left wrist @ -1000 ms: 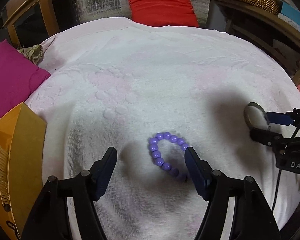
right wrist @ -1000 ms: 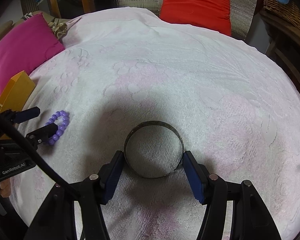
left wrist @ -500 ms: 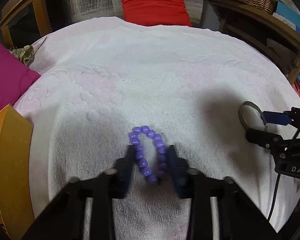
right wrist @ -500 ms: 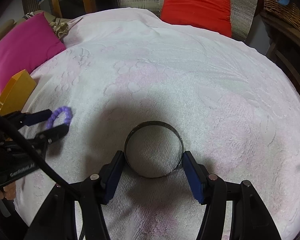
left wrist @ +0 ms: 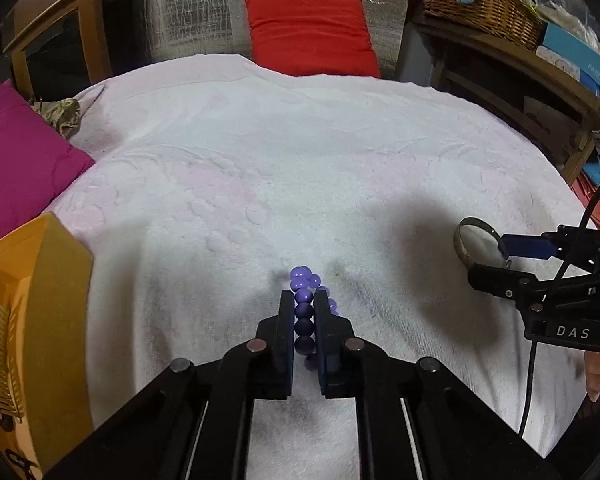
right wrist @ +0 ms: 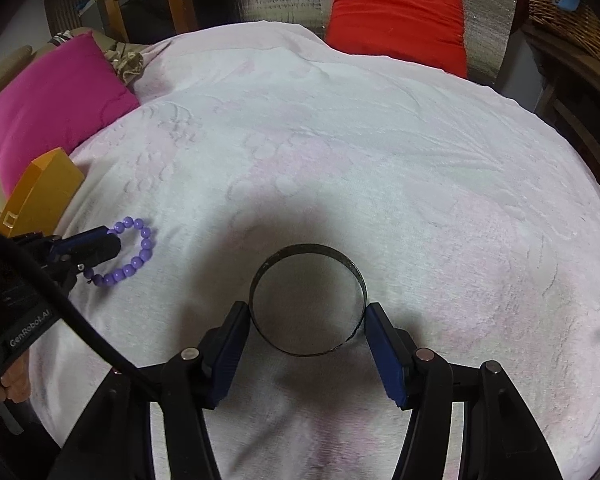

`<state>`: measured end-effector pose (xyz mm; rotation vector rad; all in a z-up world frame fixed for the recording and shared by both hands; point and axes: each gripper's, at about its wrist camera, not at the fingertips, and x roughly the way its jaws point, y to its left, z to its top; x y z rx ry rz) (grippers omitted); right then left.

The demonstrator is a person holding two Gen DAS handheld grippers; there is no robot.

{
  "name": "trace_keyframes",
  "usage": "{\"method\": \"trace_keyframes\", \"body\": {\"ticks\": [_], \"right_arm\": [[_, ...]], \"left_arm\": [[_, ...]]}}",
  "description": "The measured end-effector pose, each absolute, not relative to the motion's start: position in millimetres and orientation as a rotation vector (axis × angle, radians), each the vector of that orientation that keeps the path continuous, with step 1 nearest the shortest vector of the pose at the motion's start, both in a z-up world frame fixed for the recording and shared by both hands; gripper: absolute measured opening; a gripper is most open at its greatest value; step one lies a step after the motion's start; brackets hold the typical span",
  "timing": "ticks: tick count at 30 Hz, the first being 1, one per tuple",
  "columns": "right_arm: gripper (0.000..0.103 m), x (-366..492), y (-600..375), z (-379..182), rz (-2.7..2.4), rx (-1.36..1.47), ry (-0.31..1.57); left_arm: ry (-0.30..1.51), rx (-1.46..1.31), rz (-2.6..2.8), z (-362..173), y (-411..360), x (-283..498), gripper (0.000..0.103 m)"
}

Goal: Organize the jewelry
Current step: 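Carry the purple bracelet and silver bangle over the orange box with both tools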

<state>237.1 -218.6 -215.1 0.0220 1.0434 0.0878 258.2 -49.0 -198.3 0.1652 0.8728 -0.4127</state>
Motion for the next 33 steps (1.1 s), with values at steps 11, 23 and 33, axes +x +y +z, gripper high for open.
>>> {"method": "trace_keyframes", "body": {"ticks": [11,23,33], "right_arm": [[0.062,235,-194,-206,0.119,0.020,1.000],[0.062,224,-149,-181,0.194,0.040,0.910],[0.062,222,-91,-147,0.326,0.140,0.739]], "left_arm": [[0.735,0.124,-0.366,-151,-19,228,0.010],[0.613,0.114,-0.233,-109,25,192,0.010],[0.546,0.072,-0.079,-86,84,172,0.010]]}}
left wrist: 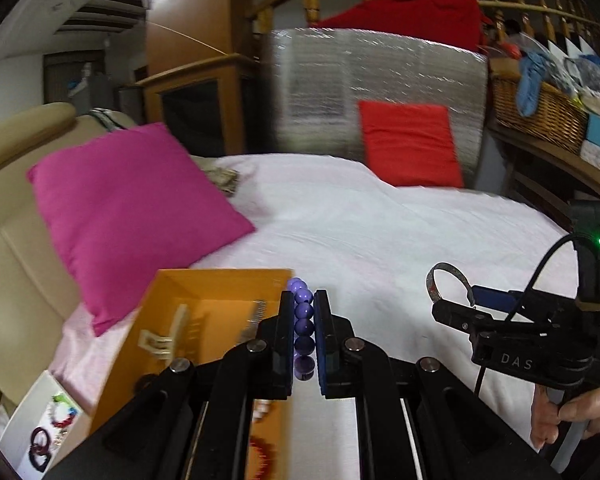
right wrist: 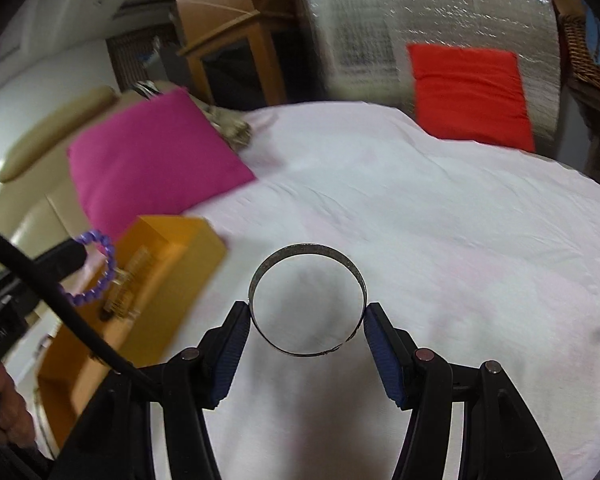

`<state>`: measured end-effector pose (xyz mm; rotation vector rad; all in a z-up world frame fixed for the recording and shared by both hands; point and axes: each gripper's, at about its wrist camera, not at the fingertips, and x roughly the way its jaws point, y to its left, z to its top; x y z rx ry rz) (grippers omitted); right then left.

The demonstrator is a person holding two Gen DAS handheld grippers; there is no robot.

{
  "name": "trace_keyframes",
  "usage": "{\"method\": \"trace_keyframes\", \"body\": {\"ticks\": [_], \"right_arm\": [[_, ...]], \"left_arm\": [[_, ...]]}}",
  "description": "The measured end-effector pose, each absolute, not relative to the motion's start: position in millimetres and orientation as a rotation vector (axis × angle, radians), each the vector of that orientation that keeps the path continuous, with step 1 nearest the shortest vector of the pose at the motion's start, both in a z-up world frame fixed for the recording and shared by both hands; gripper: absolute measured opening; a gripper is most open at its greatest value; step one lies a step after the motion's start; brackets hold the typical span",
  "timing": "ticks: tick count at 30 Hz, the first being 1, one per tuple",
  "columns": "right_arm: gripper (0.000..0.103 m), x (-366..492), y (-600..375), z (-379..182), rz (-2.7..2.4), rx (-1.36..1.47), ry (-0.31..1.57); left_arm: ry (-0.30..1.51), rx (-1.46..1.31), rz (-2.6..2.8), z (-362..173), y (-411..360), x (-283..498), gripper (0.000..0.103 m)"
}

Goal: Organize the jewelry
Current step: 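Carry the purple bracelet and silver bangle over the orange box with both tools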

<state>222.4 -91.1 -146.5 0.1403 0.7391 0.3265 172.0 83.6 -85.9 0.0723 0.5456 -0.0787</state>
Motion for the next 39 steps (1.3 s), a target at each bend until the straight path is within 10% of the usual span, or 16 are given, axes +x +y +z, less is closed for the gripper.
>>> {"method": "trace_keyframes", "body": {"ticks": [39], "right_arm": [[0.063,199,118,-185,0.749,-0.052,0.797]], "left_arm": [[0.756,-0.030,0.340,-154,225,136,0.010]]}}
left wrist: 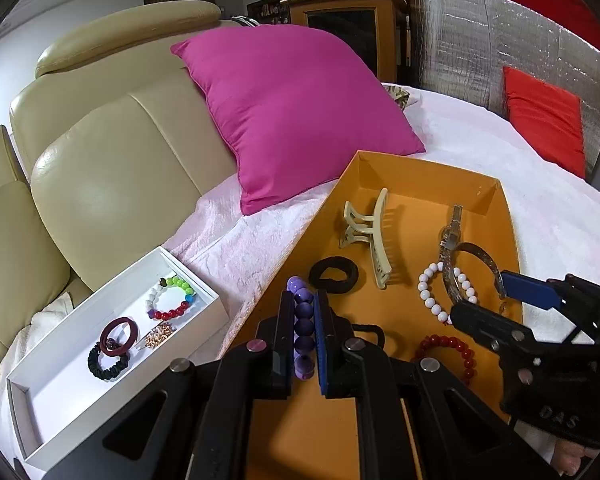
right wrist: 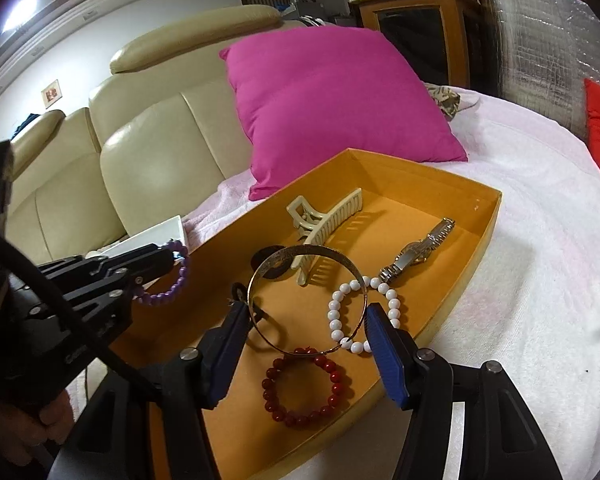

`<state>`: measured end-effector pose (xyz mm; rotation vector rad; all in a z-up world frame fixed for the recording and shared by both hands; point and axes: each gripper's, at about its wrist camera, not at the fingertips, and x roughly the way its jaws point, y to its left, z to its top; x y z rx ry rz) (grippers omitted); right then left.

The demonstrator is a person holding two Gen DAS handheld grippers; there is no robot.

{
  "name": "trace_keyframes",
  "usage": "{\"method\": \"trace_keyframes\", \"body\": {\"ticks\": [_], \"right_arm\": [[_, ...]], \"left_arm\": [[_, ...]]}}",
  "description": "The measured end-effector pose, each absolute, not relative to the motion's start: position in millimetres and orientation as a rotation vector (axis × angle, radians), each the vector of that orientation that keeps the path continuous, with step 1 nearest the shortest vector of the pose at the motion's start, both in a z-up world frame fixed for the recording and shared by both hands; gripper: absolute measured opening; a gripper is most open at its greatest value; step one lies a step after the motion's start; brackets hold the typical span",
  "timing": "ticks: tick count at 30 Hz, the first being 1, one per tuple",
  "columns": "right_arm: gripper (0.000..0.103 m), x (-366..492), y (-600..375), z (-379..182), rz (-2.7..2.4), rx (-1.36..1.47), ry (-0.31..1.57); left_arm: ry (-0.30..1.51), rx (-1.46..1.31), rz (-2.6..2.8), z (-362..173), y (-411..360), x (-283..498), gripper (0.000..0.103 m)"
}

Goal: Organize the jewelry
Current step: 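Carry the purple bracelet and silver bangle over the orange box with both tools, then open the left tool to drop the purple bracelet while the right tool releases the bangle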

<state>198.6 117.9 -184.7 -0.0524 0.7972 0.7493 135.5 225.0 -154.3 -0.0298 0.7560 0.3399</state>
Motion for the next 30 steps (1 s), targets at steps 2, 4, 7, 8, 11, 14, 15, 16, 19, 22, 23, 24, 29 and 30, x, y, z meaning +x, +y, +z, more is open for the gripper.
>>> {"method": "trace_keyframes", "body": {"ticks": [2,4,7,8,11,14,15,16,19,22,23,24,29,30], "right_arm": [[0.063,204,118,-188,0.735,-0.035,0.804],[0.063,208,119,-190,0.731,-0.022,0.808],[0.063,211,121,-191,0.732,-0.019,0.807],[0.063,212,122,-191,0.733,-0.017,0.808],[0.063,213,125,-193,0.735,-0.017,0.813],[0.064,215,126,-195,0.732,-0.018,0.821],[0.064,216,127,-195,0.730,-0.015,0.826],[0.064,217,126,-196,0.730,-0.008,0.833],[0.065,219,124,-195,0.725,0.005,0.837],[0.065,220,121,-193,0.723,0.017,0.840],[0.065,220,120,-192,0.720,0.018,0.837],[0.065,219,118,-191,0.719,0.021,0.835],[0.065,212,98,-176,0.695,0.039,0.794],[0.065,210,93,-172,0.689,0.046,0.783]], "left_arm": [[0.760,-0.026,0.338,-155,225,137,0.010],[0.764,-0.023,0.340,-157,225,138,0.010],[0.769,-0.022,0.342,-158,226,139,0.010],[0.771,-0.023,0.343,-158,226,139,0.010],[0.776,-0.023,0.346,-159,227,141,0.010],[0.782,-0.023,0.348,-161,228,142,0.010],[0.784,-0.023,0.350,-161,228,142,0.010],[0.785,-0.024,0.351,-161,228,142,0.010],[0.785,-0.022,0.364,-161,228,142,0.010],[0.778,-0.025,0.362,-159,227,142,0.019],[0.773,-0.026,0.364,-158,225,141,0.032],[0.764,-0.022,0.366,-157,224,140,0.044],[0.682,0.012,0.390,-139,213,131,0.066],[0.671,0.011,0.394,-135,211,129,0.070]]}}
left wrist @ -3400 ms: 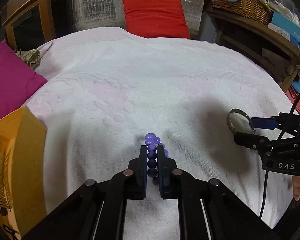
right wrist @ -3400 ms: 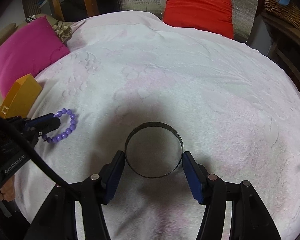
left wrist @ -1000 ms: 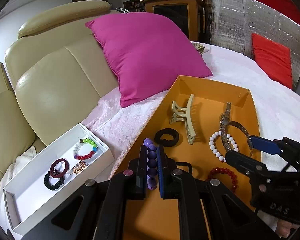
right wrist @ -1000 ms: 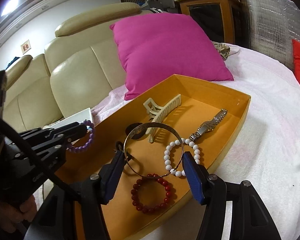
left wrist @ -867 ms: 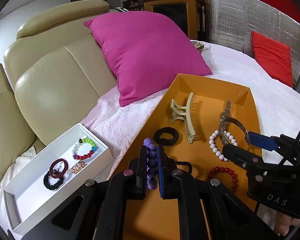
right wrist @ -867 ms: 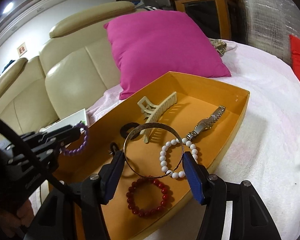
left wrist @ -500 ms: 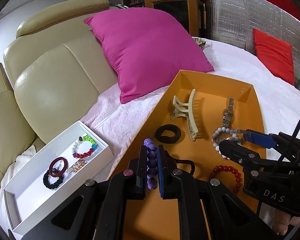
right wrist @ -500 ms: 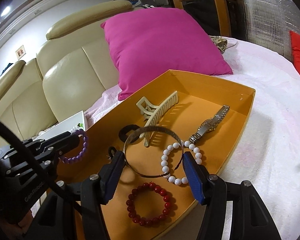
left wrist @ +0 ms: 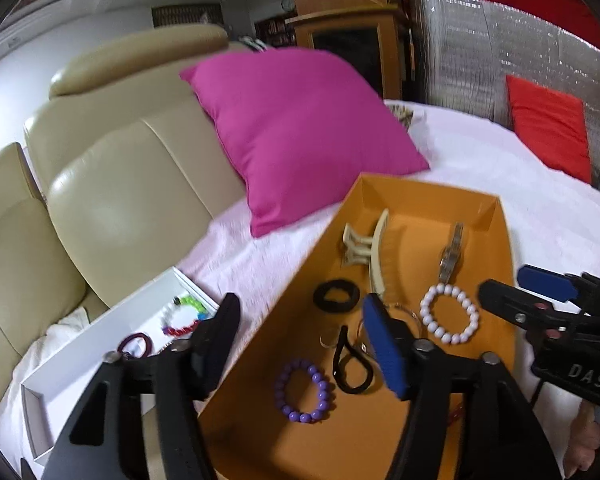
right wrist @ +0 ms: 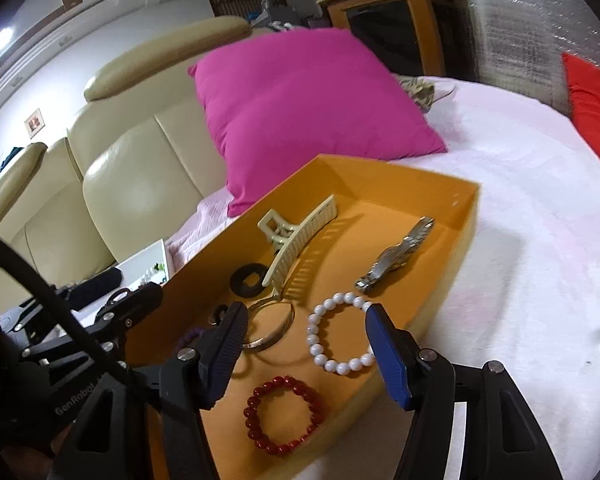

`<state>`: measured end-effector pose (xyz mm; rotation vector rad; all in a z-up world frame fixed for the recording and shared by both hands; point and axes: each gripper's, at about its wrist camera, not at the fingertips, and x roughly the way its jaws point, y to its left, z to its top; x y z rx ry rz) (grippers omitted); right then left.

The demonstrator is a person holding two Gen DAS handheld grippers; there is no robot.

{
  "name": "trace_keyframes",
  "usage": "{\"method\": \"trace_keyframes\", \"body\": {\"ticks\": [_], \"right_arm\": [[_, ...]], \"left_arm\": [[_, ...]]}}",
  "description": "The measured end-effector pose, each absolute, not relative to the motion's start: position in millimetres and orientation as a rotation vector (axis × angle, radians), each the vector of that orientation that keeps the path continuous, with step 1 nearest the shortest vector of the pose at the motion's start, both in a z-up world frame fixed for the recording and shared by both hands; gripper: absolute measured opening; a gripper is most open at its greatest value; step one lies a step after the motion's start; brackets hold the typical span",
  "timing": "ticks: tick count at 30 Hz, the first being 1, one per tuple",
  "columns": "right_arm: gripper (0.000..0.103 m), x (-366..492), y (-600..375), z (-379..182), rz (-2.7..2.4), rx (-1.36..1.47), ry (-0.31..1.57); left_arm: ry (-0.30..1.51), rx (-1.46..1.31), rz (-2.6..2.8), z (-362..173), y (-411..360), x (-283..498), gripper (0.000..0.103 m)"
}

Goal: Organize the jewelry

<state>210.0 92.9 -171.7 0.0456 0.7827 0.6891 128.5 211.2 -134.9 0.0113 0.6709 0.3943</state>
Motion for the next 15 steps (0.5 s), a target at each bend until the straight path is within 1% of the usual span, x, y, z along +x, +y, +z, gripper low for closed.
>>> {"method": "trace_keyframes", "body": {"ticks": [5,8,11,15], "right_arm": [[0.065,193,62,-146,0.648,0.081,0.712],[0.065,181,44,-132,0.625,0.121,0.685],[0.065,164,27,-119,0.603,0.165,0.666],[0.067,135,8,-99,0.568,0.187,0.656]], "left_arm": [[0.633,0.025,0.411,-111,199,113,0.077],[0.626,0.049,0.427,-97,192,102,0.085],[0.590,0.080,0.469,-78,187,86,0.086],[0.561,0.054,0.483,-54,187,64,0.087]]}}
